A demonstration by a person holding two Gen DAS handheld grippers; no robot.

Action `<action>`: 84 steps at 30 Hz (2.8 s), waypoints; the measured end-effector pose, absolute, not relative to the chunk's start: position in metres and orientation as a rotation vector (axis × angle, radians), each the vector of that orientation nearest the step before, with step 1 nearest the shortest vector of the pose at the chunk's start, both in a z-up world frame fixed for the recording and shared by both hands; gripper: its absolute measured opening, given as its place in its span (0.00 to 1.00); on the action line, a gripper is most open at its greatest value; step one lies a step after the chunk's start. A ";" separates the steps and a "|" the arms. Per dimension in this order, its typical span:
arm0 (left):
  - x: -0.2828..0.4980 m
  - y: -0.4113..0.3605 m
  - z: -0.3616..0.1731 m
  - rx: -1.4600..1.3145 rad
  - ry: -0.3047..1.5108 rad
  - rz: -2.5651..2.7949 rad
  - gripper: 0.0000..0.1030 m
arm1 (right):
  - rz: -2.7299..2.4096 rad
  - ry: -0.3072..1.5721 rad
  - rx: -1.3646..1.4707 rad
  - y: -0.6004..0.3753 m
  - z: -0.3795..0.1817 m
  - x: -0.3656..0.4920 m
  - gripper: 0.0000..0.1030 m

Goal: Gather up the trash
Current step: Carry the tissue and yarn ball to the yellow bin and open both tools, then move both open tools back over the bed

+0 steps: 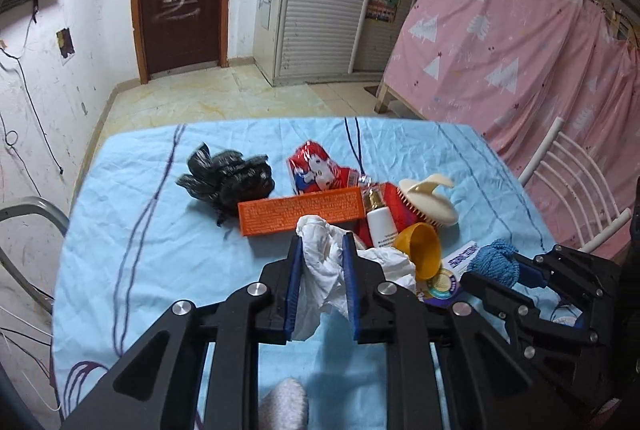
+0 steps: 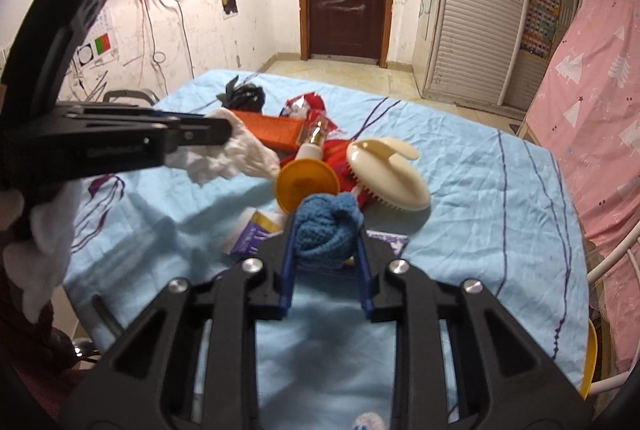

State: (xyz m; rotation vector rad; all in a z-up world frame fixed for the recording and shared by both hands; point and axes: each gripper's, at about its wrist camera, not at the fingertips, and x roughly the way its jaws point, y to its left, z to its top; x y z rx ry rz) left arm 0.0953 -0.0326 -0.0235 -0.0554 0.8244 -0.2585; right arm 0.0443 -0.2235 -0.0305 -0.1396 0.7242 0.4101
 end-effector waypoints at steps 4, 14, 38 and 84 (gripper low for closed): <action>0.085 -0.036 -0.008 -0.040 0.790 -0.252 0.10 | 0.406 0.703 -0.117 -0.233 -0.023 0.040 0.23; 0.062 -0.074 0.025 0.022 0.721 -0.286 0.10 | 0.352 0.644 -0.038 -0.283 -0.011 0.027 0.23; 0.053 -0.281 0.032 0.185 0.698 -0.571 0.10 | -0.022 0.563 0.200 -0.495 -0.026 -0.008 0.24; 0.081 -0.316 0.014 0.150 0.756 -0.573 0.52 | 0.021 0.631 0.253 -0.484 -0.054 0.018 0.62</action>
